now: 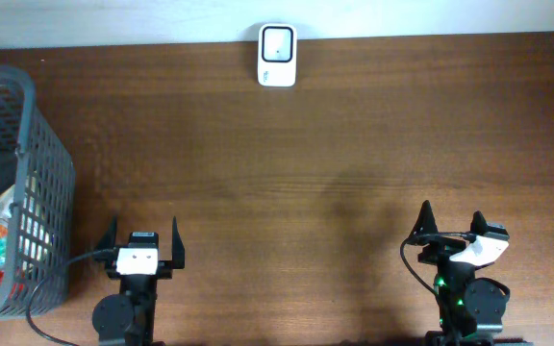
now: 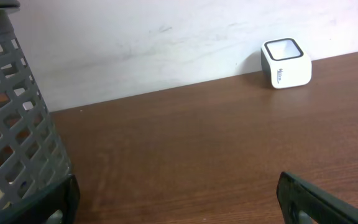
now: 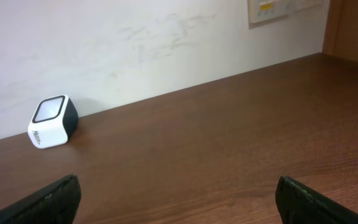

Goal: Scan the item barcode

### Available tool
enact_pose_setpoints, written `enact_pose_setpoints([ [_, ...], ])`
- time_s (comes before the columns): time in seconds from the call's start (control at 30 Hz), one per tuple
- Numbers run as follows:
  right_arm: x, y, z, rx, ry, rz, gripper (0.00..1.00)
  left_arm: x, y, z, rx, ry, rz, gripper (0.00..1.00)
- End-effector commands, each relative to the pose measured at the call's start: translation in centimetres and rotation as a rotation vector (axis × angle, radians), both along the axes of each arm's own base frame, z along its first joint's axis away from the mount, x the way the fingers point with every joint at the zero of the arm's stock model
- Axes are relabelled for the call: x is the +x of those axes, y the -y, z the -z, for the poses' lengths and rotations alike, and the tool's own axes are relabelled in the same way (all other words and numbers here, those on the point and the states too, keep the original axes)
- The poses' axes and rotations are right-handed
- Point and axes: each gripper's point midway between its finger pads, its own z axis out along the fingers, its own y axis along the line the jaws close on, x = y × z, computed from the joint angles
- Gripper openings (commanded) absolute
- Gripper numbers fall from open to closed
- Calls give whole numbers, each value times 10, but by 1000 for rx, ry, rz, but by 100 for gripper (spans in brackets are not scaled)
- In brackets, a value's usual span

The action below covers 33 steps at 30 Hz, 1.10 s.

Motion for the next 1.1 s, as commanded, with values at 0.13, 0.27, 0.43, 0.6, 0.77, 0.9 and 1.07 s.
enact_pose_setpoints([
  [0.13, 0, -2, 3, -3, -6, -8, 99, 0, 0, 1, 17, 1, -1, 99],
  [0.27, 0, -2, 3, -3, -6, -8, 99, 0, 0, 1, 16, 1, -1, 99],
  [0.43, 0, -2, 3, -3, -6, -8, 99, 0, 0, 1, 16, 1, -1, 99],
  [0.6, 0, -2, 3, -3, -7, -8, 99, 0, 0, 1, 16, 1, -1, 99],
  [0.77, 0, -2, 3, -3, -7, -8, 99, 0, 0, 1, 16, 1, -1, 99],
  [0.9, 0, -2, 3, -3, -6, -8, 99, 0, -2, -2, 23, 16, -10, 99],
  [1.07, 0, -2, 3, -3, -5, -8, 99, 0, -1, -4, 23, 20, -9, 99],
])
